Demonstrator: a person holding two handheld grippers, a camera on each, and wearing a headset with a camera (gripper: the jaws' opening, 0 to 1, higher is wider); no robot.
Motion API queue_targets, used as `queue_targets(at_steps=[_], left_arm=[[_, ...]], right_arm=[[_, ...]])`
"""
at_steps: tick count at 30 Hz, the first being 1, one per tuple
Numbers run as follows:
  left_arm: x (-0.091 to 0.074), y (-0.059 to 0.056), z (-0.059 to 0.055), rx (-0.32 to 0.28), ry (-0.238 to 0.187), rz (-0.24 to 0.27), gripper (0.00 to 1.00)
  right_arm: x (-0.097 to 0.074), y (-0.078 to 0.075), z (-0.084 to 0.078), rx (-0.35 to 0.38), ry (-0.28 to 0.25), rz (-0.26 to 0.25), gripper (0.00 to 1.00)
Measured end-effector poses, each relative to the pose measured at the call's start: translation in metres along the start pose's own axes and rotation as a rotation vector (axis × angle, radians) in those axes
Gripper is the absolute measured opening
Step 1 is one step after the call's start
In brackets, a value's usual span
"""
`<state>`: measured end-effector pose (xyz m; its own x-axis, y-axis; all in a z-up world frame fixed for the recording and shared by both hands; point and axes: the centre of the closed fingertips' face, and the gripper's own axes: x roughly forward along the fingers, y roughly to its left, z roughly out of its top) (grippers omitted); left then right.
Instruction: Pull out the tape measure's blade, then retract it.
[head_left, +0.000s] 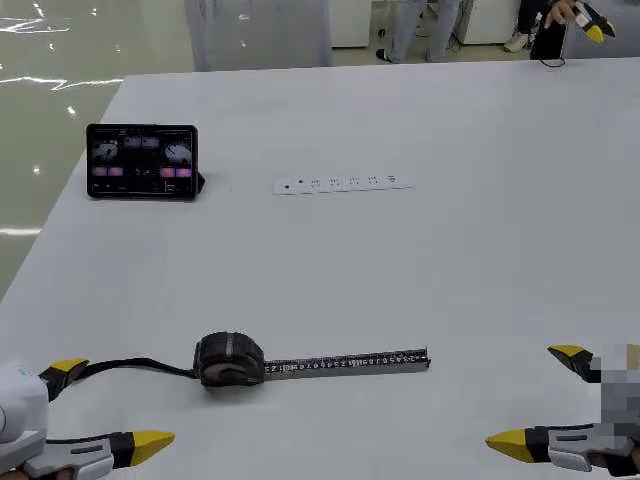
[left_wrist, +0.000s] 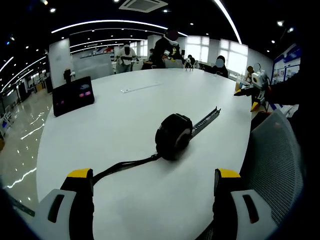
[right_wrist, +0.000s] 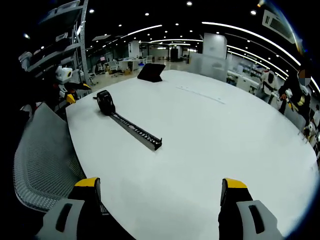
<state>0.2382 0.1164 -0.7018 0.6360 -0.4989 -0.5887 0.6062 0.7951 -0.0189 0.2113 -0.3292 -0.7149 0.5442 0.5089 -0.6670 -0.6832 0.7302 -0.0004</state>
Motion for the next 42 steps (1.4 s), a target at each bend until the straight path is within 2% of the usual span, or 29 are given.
queue_targets(at_steps=[4, 8, 14, 21, 29, 31, 42], left_arm=[[0.001, 0.002, 0.002, 0.007, 0.000, 0.004, 0.99], [0.002, 0.004, 0.001, 0.014, 0.001, 0.011, 0.99], [0.002, 0.005, 0.002, 0.015, 0.001, 0.015, 0.99], [0.003, 0.006, 0.003, 0.010, 0.001, 0.021, 0.99], [0.004, 0.002, 0.001, 0.012, 0.010, 0.010, 0.99], [0.004, 0.001, 0.000, 0.013, 0.015, 0.005, 0.99], [0.006, -0.002, -0.002, 0.017, 0.037, -0.010, 0.99]], right_arm=[[-0.001, 0.001, -0.001, 0.004, -0.002, -0.002, 0.99], [-0.001, -0.002, -0.010, 0.000, 0.020, -0.012, 0.99], [-0.003, -0.005, -0.011, 0.016, 0.013, -0.021, 0.99], [-0.002, -0.007, -0.009, 0.003, 0.014, -0.015, 0.99], [-0.004, -0.006, -0.013, -0.031, 0.041, -0.010, 0.99], [-0.004, -0.010, -0.018, -0.038, 0.050, -0.014, 0.99], [-0.005, -0.010, -0.019, -0.027, 0.052, -0.003, 0.99]])
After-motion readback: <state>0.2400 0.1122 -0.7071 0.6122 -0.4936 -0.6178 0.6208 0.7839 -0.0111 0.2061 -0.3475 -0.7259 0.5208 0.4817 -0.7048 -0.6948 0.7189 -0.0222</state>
